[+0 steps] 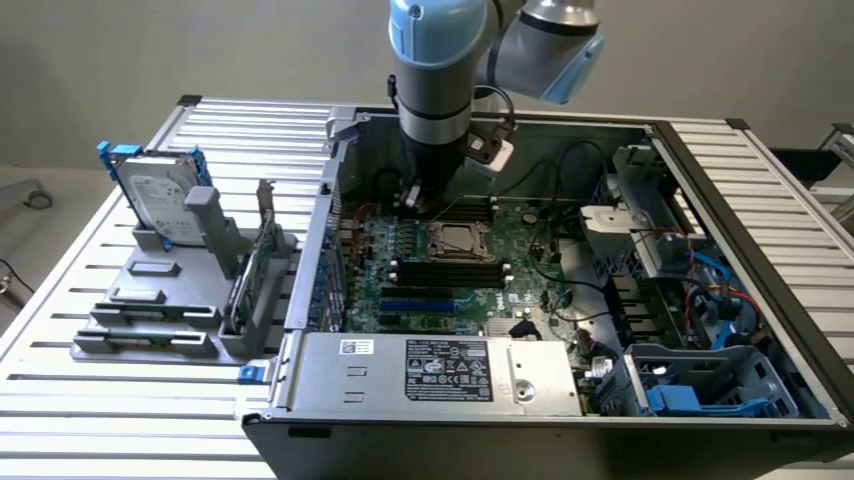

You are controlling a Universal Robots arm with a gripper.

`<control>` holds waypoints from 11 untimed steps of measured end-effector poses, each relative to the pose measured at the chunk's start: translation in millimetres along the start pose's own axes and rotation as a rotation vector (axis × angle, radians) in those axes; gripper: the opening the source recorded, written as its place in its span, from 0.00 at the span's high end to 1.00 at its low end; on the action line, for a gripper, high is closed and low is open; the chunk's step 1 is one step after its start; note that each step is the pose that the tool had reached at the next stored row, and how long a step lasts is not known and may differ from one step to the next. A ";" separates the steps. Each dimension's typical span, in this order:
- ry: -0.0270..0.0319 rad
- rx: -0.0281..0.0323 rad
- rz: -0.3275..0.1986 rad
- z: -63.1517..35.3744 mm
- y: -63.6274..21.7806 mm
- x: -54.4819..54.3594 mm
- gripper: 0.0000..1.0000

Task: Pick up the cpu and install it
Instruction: 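Install the first cpu locking lever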

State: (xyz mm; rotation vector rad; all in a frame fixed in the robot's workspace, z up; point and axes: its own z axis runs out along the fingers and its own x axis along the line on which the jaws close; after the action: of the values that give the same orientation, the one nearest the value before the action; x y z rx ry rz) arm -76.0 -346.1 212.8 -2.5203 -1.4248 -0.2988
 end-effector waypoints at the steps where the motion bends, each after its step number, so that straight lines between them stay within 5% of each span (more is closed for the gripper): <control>1: -0.0007 -0.0010 0.001 1.3 0.2 -0.4 0.89; 6: -0.0069 -0.0083 0.005 7.0 0.8 -1.6 0.89; 11: -0.0069 -0.0123 0.007 12.8 0.9 -2.0 0.89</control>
State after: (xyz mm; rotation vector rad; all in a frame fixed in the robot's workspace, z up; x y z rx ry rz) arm -75.5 -344.3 200.0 -2.5380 -1.4206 -0.2989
